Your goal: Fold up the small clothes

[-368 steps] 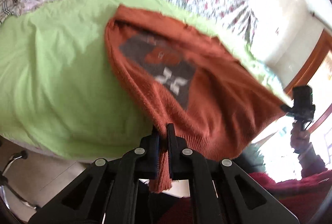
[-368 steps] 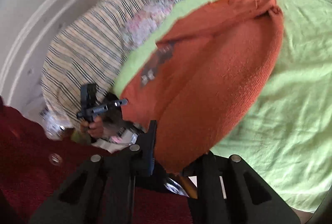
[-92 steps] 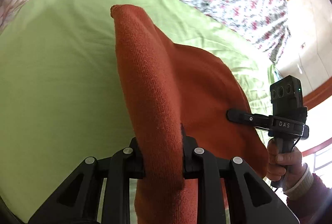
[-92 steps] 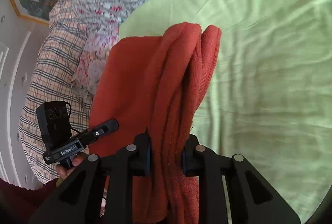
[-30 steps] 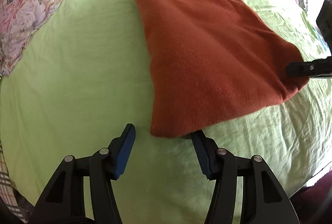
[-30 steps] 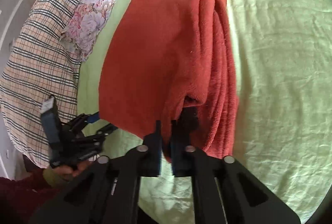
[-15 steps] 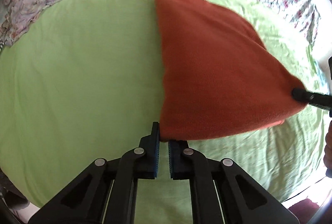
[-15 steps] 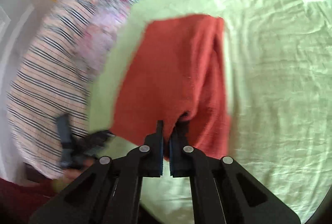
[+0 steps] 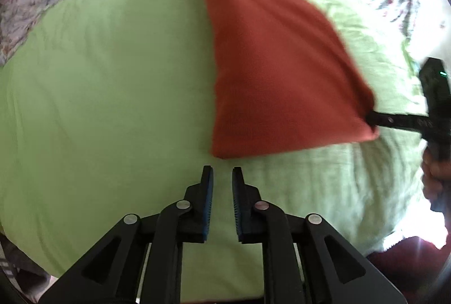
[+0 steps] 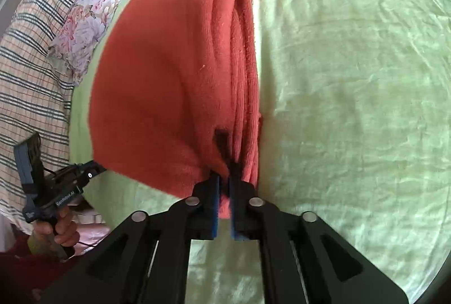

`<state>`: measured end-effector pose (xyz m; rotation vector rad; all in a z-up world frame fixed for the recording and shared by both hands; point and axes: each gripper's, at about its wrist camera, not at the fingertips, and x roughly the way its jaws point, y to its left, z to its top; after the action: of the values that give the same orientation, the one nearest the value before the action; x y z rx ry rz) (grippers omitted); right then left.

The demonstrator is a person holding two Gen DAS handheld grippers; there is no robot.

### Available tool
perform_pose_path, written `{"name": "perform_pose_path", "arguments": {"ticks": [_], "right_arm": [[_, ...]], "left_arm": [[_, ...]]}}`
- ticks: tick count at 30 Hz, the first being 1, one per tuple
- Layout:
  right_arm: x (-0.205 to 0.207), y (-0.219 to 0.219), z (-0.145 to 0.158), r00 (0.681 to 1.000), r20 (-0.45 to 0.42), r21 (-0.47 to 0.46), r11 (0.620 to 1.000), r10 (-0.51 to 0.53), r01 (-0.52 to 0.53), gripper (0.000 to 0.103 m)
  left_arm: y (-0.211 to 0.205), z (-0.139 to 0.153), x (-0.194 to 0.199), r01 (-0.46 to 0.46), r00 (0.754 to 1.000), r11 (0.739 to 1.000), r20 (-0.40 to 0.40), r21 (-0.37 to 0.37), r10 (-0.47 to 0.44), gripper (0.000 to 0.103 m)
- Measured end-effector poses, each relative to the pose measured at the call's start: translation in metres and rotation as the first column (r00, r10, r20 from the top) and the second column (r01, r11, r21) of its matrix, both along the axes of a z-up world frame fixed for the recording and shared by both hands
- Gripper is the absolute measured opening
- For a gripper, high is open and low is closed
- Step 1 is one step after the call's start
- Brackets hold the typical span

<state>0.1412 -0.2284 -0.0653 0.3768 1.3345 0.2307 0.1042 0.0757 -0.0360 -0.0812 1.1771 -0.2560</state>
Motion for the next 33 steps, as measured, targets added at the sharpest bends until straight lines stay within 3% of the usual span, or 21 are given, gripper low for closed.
{"name": "perform_pose_path", "arguments": {"ticks": [4,7,10,17,19,23,25,28,30,33], "right_arm": [[-0.008,-0.012,0.036,0.996,0.062,0.047,0.997,-0.067,0.064,0.026],[0.015,-0.017,0.056,0.986,0.127,0.077,0.992,-0.108,0.099,0.027],[0.046,-0.016,0.053,0.978,0.169,0.074,0.991,-0.124,0.113,0.027],[0.092,-0.007,0.012,0.986,0.099,0.077,0.989,-0.133,0.126,0.027],[0.097,-0.006,0.007,0.988,0.078,0.069,0.989,-0.136,0.131,0.012],[0.093,-0.004,0.040,0.974,0.174,0.064,0.989,-0.144,0.135,0.010],[0.091,-0.005,0.052,0.963,0.225,0.033,0.989,-0.147,0.143,0.000],[0.098,-0.025,0.036,0.963,0.189,-0.063,0.977,-0.191,0.206,0.000],[0.098,-0.043,0.021,0.958,0.125,0.002,0.965,-0.259,0.261,0.000],[0.090,-0.052,0.026,0.940,0.131,0.146,0.943,-0.317,0.298,0.006]], "left_arm": [[-0.004,0.039,0.000,0.065,0.993,0.997,0.098,-0.048,-0.060,0.026],[-0.016,0.044,0.024,0.090,0.990,0.994,0.120,-0.069,-0.081,0.026],[-0.025,0.037,0.050,0.100,0.989,0.991,0.117,-0.084,-0.090,0.026],[-0.032,0.013,0.083,0.117,0.992,0.988,0.062,-0.103,-0.111,0.026],[-0.032,0.008,0.087,0.109,0.994,0.987,0.040,-0.122,-0.105,0.025],[-0.032,0.007,0.088,0.112,0.993,0.984,0.036,-0.135,-0.108,0.025],[-0.033,0.000,0.090,0.104,0.995,0.984,0.021,-0.142,-0.102,0.026],[-0.036,-0.003,0.092,0.101,0.995,0.983,0.007,-0.154,-0.101,0.026],[-0.039,-0.003,0.093,0.102,0.995,0.983,0.005,-0.154,-0.102,0.027],[-0.039,-0.003,0.093,0.099,0.995,0.982,-0.001,-0.160,-0.100,0.027]]}}
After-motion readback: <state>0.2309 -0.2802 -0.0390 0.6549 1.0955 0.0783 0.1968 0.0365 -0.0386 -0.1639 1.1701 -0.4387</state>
